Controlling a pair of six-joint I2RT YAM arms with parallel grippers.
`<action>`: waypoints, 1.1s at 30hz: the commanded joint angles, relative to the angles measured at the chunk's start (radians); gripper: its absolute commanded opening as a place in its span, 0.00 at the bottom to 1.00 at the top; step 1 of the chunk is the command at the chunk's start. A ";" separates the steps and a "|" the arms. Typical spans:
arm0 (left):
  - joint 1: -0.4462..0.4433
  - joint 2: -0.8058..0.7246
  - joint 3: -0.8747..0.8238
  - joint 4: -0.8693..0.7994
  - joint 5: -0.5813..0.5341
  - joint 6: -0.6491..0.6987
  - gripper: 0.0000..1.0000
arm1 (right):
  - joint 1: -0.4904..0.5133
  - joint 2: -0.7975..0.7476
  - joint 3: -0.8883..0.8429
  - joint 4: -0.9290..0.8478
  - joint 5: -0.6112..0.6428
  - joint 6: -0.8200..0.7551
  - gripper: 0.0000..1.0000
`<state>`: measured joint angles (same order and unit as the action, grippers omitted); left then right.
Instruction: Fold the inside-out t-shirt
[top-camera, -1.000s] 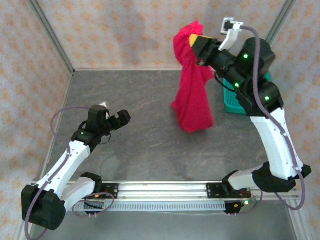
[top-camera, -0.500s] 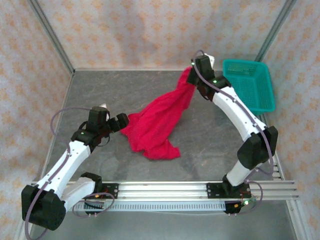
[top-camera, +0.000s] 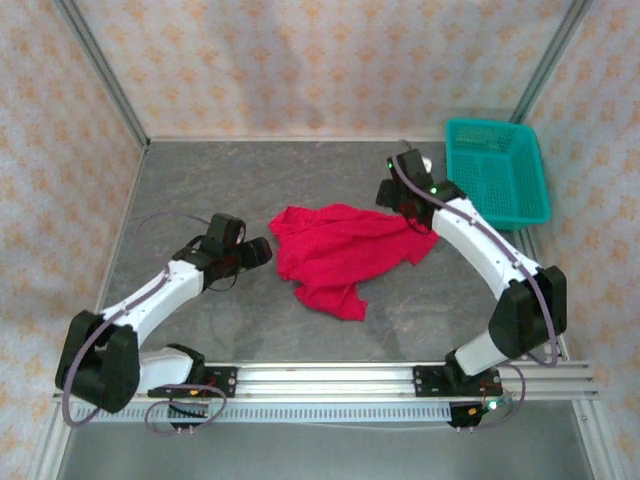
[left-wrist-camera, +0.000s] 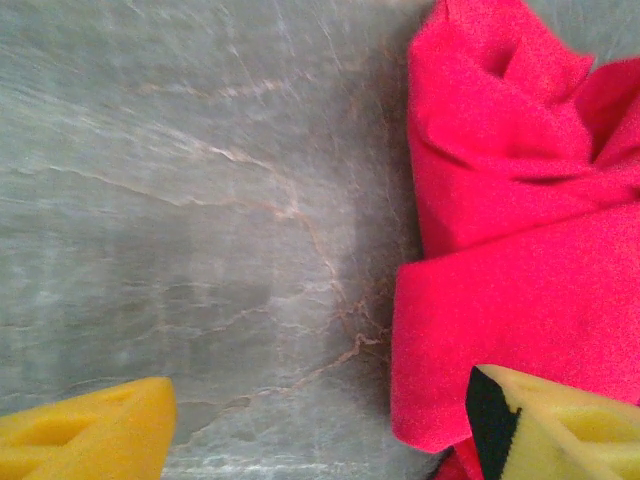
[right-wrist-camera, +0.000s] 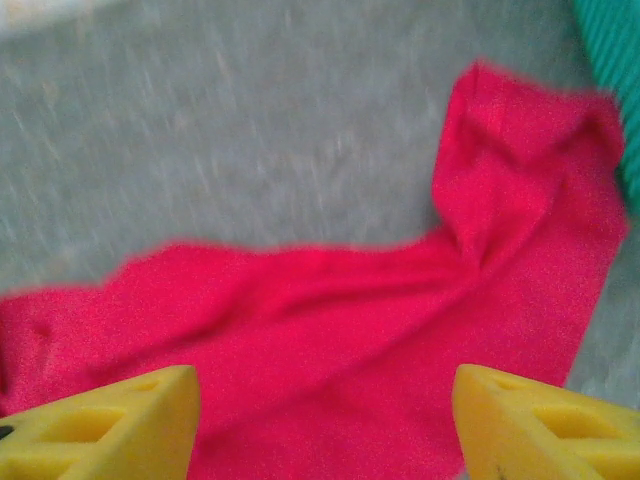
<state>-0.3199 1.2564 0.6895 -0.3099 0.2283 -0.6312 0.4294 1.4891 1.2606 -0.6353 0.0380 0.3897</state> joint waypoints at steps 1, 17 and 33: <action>-0.066 0.072 0.057 0.085 -0.005 -0.037 0.77 | 0.006 -0.078 -0.135 0.026 -0.073 0.050 0.68; -0.128 0.176 0.205 -0.001 -0.146 -0.075 0.00 | 0.089 -0.052 -0.472 0.317 -0.300 0.290 0.64; -0.117 0.015 0.205 -0.159 -0.318 -0.026 0.00 | 0.462 -0.024 -0.591 0.524 -0.281 0.376 0.65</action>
<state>-0.4442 1.2488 0.8818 -0.4168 -0.0395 -0.6792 0.8497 1.4036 0.6449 -0.1738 -0.2512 0.7315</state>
